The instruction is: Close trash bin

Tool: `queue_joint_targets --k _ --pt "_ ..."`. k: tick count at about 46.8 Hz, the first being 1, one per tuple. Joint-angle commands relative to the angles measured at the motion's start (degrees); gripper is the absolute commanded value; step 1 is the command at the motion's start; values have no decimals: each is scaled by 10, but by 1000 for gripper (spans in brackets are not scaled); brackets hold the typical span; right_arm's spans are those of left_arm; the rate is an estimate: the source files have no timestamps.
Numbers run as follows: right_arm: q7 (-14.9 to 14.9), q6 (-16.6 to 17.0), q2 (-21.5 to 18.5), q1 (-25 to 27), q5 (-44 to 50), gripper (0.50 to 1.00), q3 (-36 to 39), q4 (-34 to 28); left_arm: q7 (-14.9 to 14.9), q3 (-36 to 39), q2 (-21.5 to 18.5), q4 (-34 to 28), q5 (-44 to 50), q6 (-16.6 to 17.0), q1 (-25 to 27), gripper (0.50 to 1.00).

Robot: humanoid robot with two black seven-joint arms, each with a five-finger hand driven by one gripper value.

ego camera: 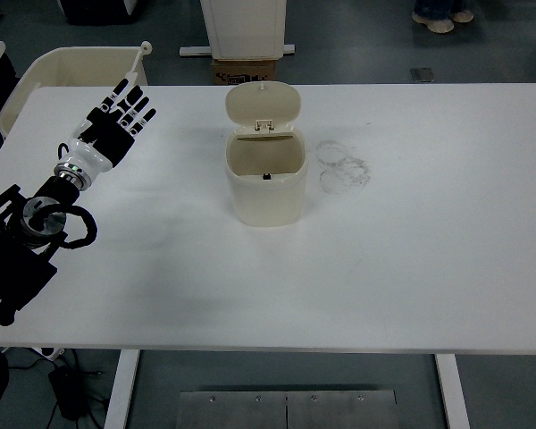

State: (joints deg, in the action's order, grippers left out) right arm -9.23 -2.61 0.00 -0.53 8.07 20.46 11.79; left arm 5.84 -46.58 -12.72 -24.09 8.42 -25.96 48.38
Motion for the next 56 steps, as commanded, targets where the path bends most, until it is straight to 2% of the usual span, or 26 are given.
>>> queue_joint_targets --k 1,5,9,14,23,28,43,56 --pt "0 0 0 0 0 993 -1 0 -4 1 -2 -2 -1 0 3 1000" --pt "0 0 0 0 -1 993 -1 0 -7 2 -20 -45 -1 6 -3 1000" --pt "0 0 0 0 0 993 0 0 -11 4 -52 -108 -2 35 -17 1000" --pt "0 0 0 0 0 993 0 0 -13 4 -77 -155 -2 47 -23 1000" --pt "0 0 0 0 -1 993 0 0 -33 7 -120 -181 -3 54 -21 1000" --pt "0 0 0 0 0 993 0 0 -44 32 -144 -200 -16 52 -19 1000" --pt "0 0 0 0 0 993 0 0 -44 78 -207 -274 -23 58 -6 1000" --pt "0 0 0 0 0 993 0 0 -45 162 -261 -324 -29 58 47 1000"
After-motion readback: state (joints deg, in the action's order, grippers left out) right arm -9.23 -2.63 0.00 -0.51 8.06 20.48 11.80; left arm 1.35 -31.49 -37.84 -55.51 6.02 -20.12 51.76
